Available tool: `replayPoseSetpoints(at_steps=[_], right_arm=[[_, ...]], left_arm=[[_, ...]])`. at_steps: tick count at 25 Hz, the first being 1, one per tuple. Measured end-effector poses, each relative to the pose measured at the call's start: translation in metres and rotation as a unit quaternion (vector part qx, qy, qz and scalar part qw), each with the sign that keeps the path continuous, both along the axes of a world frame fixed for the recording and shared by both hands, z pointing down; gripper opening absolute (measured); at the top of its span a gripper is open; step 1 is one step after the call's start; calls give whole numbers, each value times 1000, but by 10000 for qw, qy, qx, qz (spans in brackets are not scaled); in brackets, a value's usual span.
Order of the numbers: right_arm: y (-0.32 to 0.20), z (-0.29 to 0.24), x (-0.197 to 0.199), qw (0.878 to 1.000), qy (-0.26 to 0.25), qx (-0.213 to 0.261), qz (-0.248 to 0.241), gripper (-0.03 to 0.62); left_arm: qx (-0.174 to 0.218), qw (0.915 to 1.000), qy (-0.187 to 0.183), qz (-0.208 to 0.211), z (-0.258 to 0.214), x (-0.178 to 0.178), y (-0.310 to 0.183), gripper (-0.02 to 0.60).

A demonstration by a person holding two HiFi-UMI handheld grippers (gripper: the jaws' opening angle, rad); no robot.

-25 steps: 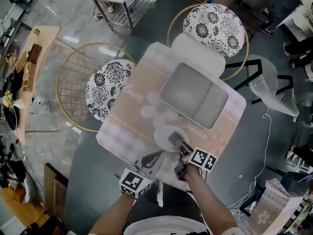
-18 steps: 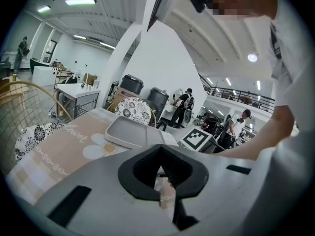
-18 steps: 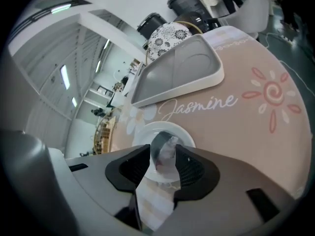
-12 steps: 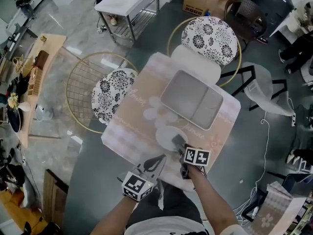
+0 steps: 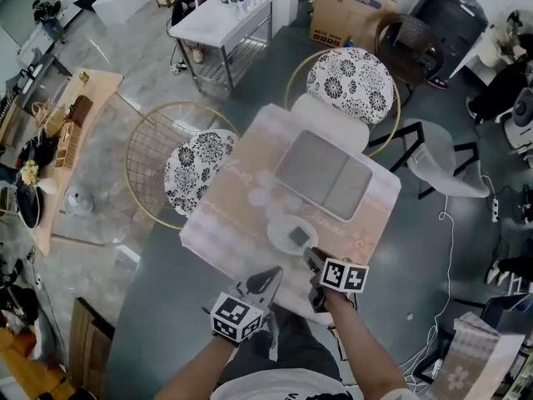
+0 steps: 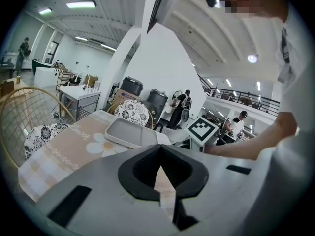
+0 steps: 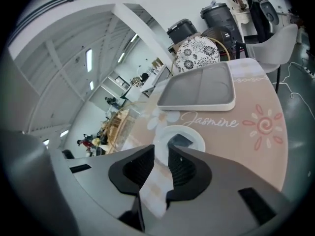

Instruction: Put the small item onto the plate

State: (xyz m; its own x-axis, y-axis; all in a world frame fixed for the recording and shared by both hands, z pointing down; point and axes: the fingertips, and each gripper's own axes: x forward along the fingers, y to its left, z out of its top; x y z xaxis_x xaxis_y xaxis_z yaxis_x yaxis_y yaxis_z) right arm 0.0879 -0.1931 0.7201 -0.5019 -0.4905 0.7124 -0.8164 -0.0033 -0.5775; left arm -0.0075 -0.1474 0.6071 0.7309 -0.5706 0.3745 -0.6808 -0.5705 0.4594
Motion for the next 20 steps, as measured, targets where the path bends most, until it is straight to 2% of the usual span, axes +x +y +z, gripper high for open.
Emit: replayPoseSetpoints(at_steps=[5, 8, 12, 16, 20], right_arm=[[12, -58, -14, 9976, -465, 518, -26, 60], [20, -98, -20, 9940, -543, 941, -97, 54], [35, -146, -28, 9852, -414, 1620, -368, 46], [52, -187, -35, 9726, -164, 2215, -687, 35], [68, -220, -40, 9624, -21, 2621, -718, 26]], left_arm=[[-33, 10000, -68, 29, -18, 0, 9, 5], [-33, 9999, -88, 91, -32, 3, 17, 5], [-41, 9998, -90, 196, -53, 7, 29, 5], [174, 9996, 84, 187, -86, 12, 36, 5], [373, 9991, 104, 191, -114, 16, 42, 5]])
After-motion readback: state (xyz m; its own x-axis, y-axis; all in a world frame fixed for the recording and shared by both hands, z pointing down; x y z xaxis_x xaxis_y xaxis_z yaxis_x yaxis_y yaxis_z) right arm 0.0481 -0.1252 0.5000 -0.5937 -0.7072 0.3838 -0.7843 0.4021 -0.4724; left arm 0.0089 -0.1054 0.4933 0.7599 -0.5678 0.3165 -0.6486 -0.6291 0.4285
